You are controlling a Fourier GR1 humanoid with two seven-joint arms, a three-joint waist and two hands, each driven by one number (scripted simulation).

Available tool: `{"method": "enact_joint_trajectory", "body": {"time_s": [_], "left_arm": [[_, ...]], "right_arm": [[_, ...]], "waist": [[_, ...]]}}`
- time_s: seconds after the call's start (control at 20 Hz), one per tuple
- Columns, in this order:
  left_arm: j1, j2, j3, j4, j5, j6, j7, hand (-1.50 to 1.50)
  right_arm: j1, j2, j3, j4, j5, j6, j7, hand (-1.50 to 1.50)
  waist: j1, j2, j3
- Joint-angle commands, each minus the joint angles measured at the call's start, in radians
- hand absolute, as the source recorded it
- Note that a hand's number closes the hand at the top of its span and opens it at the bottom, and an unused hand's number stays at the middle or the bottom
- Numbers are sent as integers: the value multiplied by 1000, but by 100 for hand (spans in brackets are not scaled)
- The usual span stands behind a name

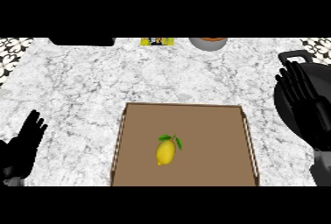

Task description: Pick the lemon from the tray and place it in the pot

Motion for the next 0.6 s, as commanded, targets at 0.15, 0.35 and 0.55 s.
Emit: {"method": "enact_joint_trajectory", "body": {"time_s": [0.15, 0.35, 0.55], "left_arm": [[-170, 19, 6, -94, -46, 30, -14, 0], [-209, -12, -44, -145, -55, 23, -21, 0], [-273, -36, -80, -202, -91, 82, 75, 0]], "right_arm": [[-42, 93, 100, 31, 243, -208, 2, 150], [-41, -129, 174, 158, 596, -292, 56, 150], [56, 183, 261, 142, 674, -551, -79, -150]], "waist": [[-31, -4, -4], [-35, -1, -15], [-36, -3, -3]]}}
